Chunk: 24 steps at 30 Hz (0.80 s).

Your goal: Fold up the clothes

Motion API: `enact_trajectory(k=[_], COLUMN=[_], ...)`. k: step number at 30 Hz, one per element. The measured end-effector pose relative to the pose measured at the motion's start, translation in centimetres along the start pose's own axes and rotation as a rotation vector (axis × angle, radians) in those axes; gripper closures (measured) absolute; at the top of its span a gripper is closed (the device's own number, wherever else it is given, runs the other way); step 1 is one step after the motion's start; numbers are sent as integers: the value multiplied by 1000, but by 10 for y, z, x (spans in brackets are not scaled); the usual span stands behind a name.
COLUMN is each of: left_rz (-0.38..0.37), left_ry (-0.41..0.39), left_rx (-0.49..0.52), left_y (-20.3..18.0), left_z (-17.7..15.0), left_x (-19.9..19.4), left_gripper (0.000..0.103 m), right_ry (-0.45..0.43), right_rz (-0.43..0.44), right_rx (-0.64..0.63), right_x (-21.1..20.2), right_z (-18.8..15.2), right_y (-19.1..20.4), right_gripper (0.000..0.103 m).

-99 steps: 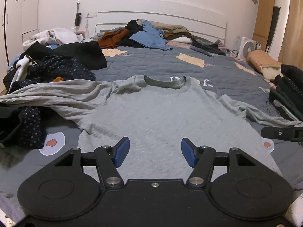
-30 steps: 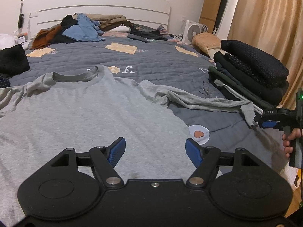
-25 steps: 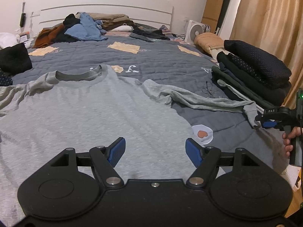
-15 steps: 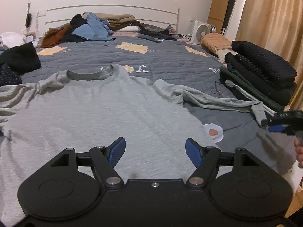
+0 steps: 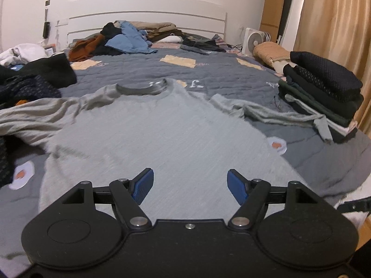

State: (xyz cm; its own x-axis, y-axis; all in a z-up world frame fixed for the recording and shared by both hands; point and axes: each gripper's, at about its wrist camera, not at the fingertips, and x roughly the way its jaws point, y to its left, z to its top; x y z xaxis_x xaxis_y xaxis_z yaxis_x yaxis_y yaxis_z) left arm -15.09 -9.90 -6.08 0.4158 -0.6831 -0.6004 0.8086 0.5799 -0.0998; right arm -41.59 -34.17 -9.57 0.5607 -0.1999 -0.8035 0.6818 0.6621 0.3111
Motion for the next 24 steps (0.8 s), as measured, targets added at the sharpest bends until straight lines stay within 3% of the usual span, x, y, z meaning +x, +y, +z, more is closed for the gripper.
enact_trajectory(k=[3, 7, 19, 24], left_rz=[10, 25, 174, 184], left_ry=[14, 41, 188, 264], left_rx=[-7, -20, -108, -170], left_y=[15, 34, 103, 124], left_z=[-13, -30, -92, -117], left_x=[-14, -33, -88, -102], left_gripper=[34, 32, 32, 35], right_ry=[43, 55, 83, 79], right_rz=[40, 13, 25, 28], right_rx=[1, -43, -81, -34], right_x=[2, 1, 11, 12], right_z=[-20, -37, -47, -53], right_y=[-1, 6, 19, 13], right_gripper=[58, 58, 58, 59])
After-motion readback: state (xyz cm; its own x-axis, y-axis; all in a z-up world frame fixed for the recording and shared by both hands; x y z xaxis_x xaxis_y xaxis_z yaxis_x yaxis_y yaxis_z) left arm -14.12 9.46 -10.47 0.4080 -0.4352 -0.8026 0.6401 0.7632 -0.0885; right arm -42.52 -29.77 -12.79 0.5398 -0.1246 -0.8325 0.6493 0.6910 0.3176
